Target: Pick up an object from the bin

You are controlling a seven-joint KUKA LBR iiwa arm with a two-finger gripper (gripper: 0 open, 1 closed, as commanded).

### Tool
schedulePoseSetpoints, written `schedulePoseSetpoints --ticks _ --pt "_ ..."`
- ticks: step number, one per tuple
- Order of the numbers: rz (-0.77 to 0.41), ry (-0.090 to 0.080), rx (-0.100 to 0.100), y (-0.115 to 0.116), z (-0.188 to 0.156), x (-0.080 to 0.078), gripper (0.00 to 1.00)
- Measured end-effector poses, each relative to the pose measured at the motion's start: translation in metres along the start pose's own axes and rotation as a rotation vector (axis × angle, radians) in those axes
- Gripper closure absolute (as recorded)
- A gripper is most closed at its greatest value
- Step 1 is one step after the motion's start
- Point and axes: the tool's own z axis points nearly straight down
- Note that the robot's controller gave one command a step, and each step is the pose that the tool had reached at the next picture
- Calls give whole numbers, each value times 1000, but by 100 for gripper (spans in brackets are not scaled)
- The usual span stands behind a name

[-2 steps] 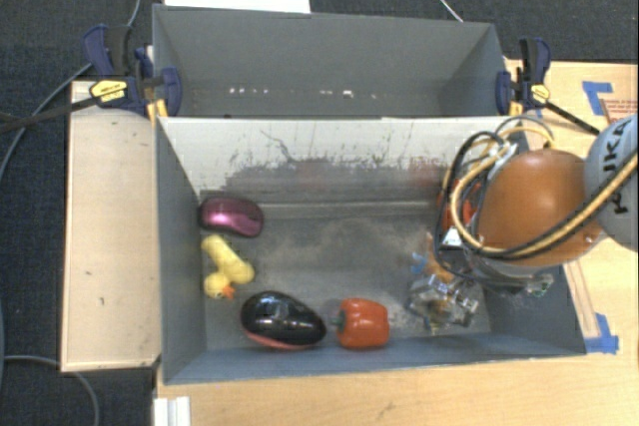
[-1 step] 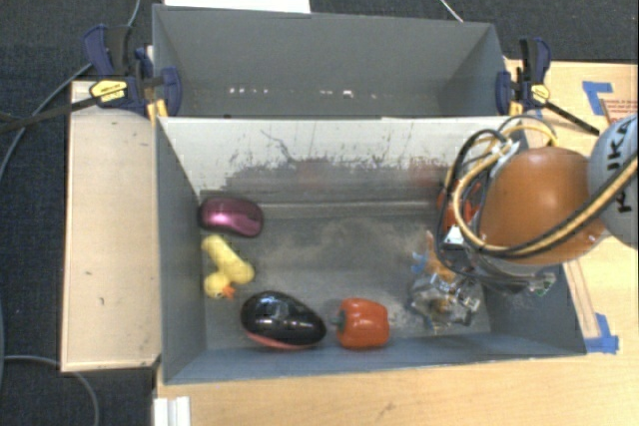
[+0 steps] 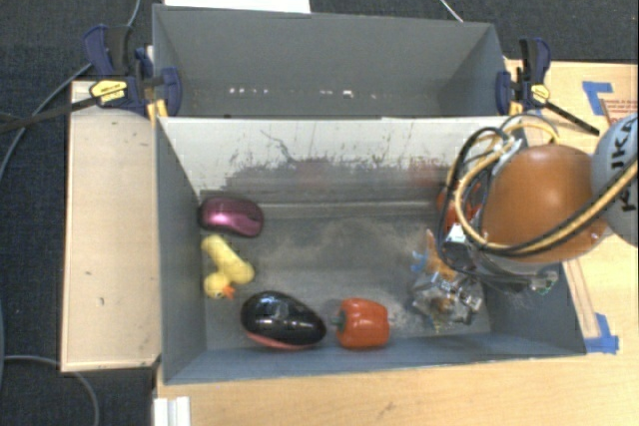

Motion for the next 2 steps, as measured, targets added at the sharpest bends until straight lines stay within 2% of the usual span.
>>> schedulePoseSetpoints --ticks 2 --pt "2 -1 0 0 -31 0 100"
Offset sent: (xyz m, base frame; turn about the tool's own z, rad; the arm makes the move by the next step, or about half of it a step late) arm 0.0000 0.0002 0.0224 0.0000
